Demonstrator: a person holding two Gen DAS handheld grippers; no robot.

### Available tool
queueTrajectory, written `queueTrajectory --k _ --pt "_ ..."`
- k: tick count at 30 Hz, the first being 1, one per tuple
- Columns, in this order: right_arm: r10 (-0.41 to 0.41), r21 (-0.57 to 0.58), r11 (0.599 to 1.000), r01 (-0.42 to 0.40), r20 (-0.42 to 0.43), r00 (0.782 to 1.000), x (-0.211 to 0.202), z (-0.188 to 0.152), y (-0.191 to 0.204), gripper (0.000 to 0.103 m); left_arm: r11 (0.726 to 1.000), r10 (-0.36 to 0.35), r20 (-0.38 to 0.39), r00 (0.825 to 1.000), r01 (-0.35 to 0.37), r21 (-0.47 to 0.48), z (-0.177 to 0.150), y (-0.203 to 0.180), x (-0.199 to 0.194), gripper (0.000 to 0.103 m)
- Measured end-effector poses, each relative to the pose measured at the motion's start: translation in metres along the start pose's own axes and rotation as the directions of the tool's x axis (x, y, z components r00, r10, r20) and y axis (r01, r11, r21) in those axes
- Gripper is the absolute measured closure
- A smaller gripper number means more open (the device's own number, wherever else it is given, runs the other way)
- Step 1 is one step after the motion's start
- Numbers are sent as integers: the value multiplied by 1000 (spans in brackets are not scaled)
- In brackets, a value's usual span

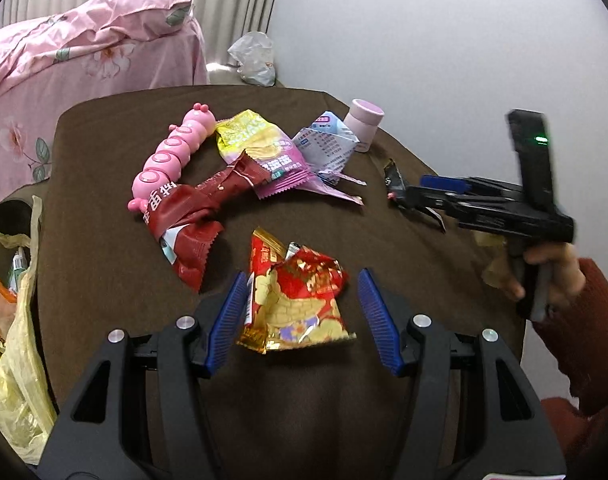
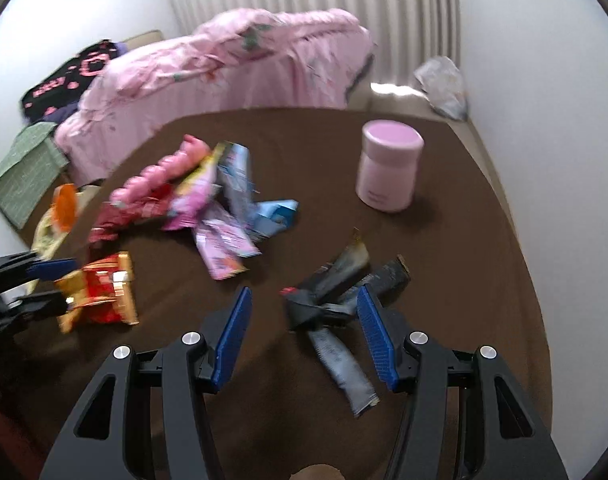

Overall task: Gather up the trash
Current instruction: 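Move both tools back to the wrappers on the table, then grasp the red-gold wrapper with the left tool while the right tool grasps the grey strips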

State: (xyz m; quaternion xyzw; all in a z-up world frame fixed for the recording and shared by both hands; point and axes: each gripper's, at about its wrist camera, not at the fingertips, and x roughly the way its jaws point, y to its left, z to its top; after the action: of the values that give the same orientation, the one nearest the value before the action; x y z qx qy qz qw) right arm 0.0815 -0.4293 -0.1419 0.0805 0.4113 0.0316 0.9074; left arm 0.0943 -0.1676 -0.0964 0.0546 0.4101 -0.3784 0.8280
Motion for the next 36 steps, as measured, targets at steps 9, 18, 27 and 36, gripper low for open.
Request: queueTrajectory --k 9,18,27,36 --pt "230 21 973 -229 -92 969 12 -17 30 51 998 30 25 999 -29 -57 -1 16 -13 48" --pt "140 -136 979 -151 -86 986 3 -34 60 51 997 41 30 999 -39 -68 -3 17 -14 48" --pt "109 -113 987 -112 -33 994 -8 -27 51 51 997 33 34 999 -31 -73 -3 17 -14 48" --pt "106 -152 983 -107 -14 994 -15 -27 62 76 996 31 6 999 -31 -81 -3 14 -6 44"
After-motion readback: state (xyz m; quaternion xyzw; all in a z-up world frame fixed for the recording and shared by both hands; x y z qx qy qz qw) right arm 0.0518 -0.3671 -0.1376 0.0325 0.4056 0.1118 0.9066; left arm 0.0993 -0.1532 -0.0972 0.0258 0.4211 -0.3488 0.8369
